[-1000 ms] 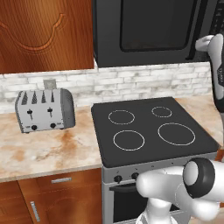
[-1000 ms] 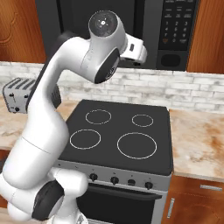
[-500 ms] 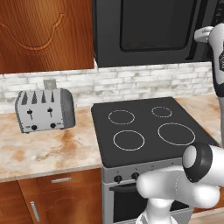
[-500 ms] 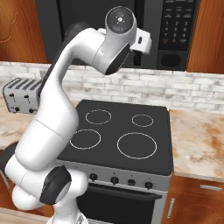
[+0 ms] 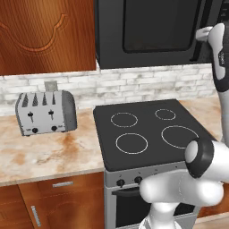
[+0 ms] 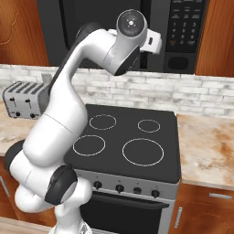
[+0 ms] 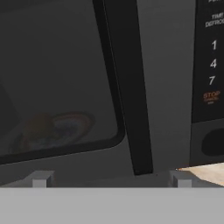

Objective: Retrieve the reheated potato from the microwave, then place the potato, cheese, and condiment on the cutting board.

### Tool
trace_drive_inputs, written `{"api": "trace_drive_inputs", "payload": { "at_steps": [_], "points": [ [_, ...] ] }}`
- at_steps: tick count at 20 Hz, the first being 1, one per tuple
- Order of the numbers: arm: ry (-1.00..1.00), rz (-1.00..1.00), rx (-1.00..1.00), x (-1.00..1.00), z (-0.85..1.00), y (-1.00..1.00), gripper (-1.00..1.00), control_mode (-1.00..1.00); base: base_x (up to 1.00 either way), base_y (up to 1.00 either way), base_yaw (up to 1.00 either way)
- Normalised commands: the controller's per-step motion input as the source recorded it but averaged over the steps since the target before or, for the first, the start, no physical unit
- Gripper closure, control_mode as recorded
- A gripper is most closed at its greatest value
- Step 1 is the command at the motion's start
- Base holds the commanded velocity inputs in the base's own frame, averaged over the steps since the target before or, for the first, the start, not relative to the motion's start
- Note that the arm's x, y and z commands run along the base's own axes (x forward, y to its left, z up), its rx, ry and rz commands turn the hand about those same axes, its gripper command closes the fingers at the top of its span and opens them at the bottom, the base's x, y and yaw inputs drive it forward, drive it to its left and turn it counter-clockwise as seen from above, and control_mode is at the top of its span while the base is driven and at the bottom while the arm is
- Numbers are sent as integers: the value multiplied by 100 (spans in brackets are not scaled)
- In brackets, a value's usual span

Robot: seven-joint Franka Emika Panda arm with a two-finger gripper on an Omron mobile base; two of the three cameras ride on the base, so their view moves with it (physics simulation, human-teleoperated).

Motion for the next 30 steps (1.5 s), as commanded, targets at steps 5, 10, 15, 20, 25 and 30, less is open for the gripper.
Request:
{"api": "trace_drive_inputs", "payload": {
  "at_steps": [5,10,15,20,25,30],
  "points": [
    [1,-3,0,36,0,-14,-100,-100,0,0,0],
    [6,-1,0,34,0,-22,-100,-100,0,0,0],
    [4,0,0,42,0,-8,-100,-100,0,0,0],
    [1,0,0,39,0,-4,-100,-100,0,0,0],
    [0,0,0,34,-6,0,-100,-100,0,0,0],
    [0,0,0,34,-7,0,-100,-100,0,0,0]
  ]
}}
